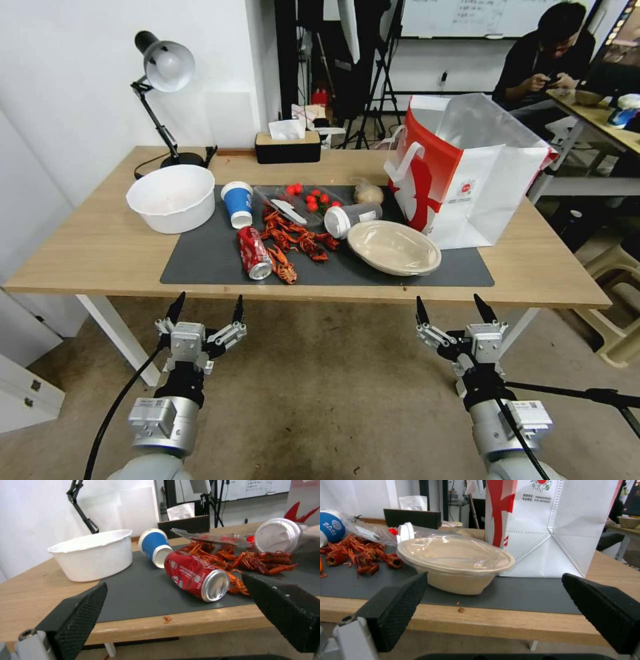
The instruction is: Pick up the trash from the table and place it into the takeout bag.
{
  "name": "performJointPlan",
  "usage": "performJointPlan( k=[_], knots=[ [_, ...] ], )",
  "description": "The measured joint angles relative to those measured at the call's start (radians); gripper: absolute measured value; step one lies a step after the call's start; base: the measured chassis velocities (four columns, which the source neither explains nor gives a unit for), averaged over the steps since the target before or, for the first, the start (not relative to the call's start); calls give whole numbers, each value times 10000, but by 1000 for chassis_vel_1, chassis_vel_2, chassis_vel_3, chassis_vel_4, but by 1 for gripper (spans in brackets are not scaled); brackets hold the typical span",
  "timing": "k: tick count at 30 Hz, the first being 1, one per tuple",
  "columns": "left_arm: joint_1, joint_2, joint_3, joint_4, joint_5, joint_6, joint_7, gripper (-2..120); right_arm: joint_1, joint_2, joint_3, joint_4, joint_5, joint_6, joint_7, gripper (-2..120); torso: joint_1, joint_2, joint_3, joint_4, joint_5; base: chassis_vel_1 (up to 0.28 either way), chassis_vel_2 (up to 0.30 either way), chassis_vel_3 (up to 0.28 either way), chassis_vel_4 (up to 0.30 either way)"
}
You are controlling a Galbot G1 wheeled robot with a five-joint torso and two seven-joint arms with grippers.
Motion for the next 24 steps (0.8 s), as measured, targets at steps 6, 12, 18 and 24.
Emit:
performJointPlan(
  k=[6, 12, 18, 24],
  knots=[
    [0, 1, 0, 0, 0, 0, 0, 100, 0, 0, 0, 0, 0, 0, 0, 100, 0, 0, 0, 0, 0, 0, 0, 0, 0],
    [0, 0, 0, 0, 0, 0, 0, 100, 0, 0, 0, 0, -1, 0, 0, 100, 0, 0, 0, 0, 0, 0, 0, 0, 0],
    [105, -287, 604, -532, -216, 408, -285, 100, -69, -23, 59, 294, 142, -567, -239, 100, 1, -1, 0, 0, -2, 0, 0, 0, 0],
    [374, -1032, 2089, -1884, -767, 1455, -988, 100, -248, -111, 276, 1030, 561, -2083, -968, 100, -1, 0, -1, 1, 7, 0, 0, 0, 0]
  ],
)
